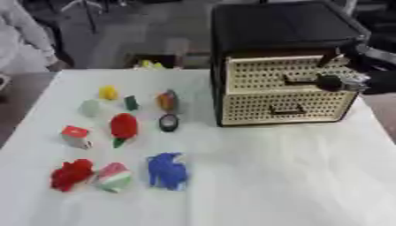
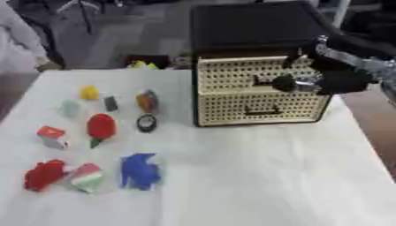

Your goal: Pick up objects from table and place into drawer.

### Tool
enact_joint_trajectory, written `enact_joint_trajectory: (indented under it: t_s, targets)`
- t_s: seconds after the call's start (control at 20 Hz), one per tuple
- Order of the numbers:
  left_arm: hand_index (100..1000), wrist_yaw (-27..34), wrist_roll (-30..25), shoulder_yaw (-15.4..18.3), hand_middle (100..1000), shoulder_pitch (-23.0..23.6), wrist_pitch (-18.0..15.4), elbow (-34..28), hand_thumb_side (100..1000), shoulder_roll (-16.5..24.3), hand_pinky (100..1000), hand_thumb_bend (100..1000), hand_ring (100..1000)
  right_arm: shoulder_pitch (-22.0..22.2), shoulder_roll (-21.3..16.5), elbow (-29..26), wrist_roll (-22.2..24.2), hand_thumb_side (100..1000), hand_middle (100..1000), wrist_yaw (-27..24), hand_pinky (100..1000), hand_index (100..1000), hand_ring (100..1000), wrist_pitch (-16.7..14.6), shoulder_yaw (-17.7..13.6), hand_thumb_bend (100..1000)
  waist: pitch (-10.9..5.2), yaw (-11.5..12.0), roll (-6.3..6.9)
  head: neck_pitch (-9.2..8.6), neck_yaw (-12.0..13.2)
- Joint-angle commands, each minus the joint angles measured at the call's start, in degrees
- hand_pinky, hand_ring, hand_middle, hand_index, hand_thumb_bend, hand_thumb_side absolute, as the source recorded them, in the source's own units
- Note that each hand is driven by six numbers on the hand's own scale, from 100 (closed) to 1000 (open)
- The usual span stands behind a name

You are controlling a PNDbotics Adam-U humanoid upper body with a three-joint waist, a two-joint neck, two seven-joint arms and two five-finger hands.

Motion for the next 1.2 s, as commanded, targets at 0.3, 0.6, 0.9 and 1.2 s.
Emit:
enact_joint_trajectory:
  t_s: [0.3,0.6,0.9,1.2]
  targets:
    - [765,0.44,-0.41,-0.09,615,-0.38,0.0,-1.0,1000,1.64,416,100,556,-4.21,-2.09,5.3,5.88,1000,100,-4.37,100,789,100,0.59,1.13,693,-1.05,-0.14,-0.34,0.16,-0.29]
    - [766,0.47,-0.54,-0.16,616,-0.48,0.01,-1.0,1000,1.64,416,100,556,-5.41,-1.9,6.97,6.76,1000,100,-4.55,100,807,100,-0.03,1.67,694,-0.94,-0.21,-0.42,0.09,-0.29]
    - [766,0.52,-0.6,-0.22,616,-0.5,0.02,-1.0,1000,1.68,416,100,556,-7.01,-1.36,9.2,7.59,1000,100,-4.87,100,813,100,0.03,2.4,681,-0.91,0.03,-0.48,0.01,-0.45]
    - [768,0.59,-0.75,-0.35,616,-0.58,0.0,-1.0,1000,1.64,416,100,556,-9.33,0.0,11.0,8.46,1000,100,-5.46,100,833,100,0.47,3.55,663,-0.85,0.28,-0.47,-0.05,-0.87]
